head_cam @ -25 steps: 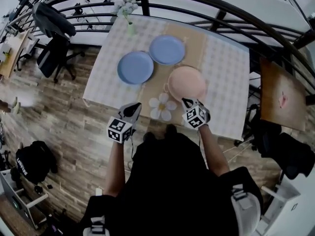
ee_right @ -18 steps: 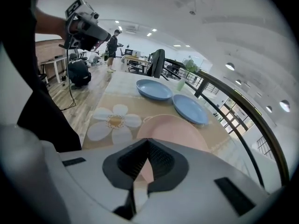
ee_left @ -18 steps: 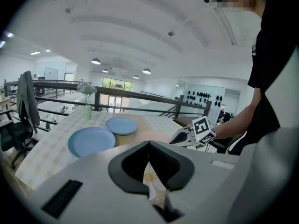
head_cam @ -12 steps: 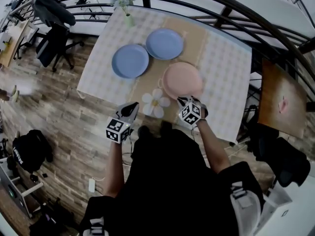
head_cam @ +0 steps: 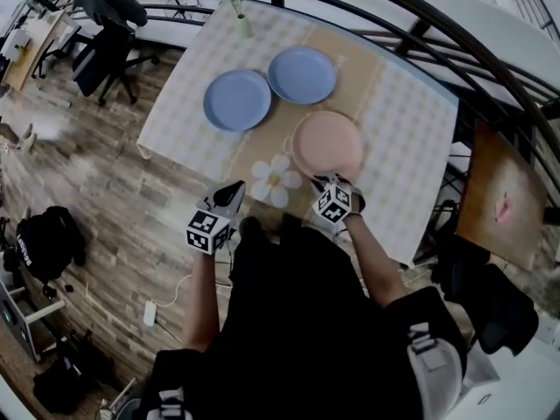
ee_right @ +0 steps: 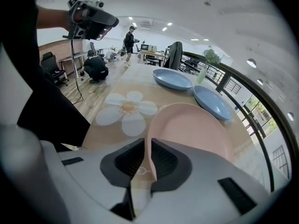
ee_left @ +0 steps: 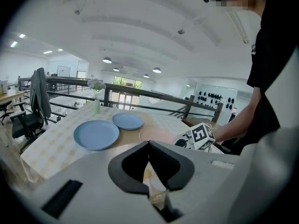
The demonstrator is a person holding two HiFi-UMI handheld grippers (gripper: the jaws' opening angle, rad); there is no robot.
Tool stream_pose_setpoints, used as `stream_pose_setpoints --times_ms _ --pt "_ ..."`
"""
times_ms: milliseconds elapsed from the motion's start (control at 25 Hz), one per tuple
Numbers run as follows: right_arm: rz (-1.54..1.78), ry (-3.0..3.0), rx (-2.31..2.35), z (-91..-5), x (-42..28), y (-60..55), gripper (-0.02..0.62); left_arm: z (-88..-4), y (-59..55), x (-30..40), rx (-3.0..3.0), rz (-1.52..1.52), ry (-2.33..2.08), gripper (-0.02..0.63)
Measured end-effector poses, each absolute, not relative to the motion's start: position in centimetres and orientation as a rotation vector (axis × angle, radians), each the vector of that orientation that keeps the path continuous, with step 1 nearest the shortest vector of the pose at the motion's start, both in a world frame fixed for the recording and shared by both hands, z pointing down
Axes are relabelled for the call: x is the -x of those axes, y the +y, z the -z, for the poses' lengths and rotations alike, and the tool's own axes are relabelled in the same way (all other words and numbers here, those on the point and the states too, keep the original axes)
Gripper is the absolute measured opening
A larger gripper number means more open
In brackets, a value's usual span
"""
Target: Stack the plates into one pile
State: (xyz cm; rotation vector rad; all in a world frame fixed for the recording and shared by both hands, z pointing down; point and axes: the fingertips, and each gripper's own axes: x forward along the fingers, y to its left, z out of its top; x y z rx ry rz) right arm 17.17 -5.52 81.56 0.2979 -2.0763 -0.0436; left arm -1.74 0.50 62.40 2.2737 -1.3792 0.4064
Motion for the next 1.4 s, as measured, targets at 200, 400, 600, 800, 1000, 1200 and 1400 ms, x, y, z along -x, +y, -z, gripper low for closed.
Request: stream_pose_setpoints --times_ms 200,400,600,800,1000,1200,1400 --pt "0.067 -2.038 -0.290 -84.3 -18.0 -5.7 0.044 -63.1 1.5 1.5 -2.235 -0.401 -1.411 0.002" --pt "0.076 -2.044 -0.301 -84.9 -17.9 -6.0 0.046 -63.5 2.6 1.7 -2.204 -0.406 -1.435 0.002" --pt "0.113 -2.044 -0.307 -85.1 -17.8 -6.0 0.044 -63.2 2.4 1.3 -2.195 -0.401 -1.455 0.002" --pt "0.041 -2.069 -0.324 -85.1 -17.5 -6.1 0.051 -62.7 2.0 0.5 -2.212 -0.414 -1.453 0.002" --pt "0.075 -2.056 -0.345 -84.7 -17.3 -6.2 0.042 -62.3 2.7 0.9 -2.205 -0.424 -1.469 0.002" --pt "0.117 -2.032 -0.346 -84.6 -17.3 -6.5 0.032 -62.2 2.7 1.7 -2.196 -0.411 -1.484 0.002" --pt "0.149 -2.011 -0.348 -84.2 -17.4 -6.3 0.025 -62.5 2.4 1.9 -2.210 -0.403 -1.458 0.002"
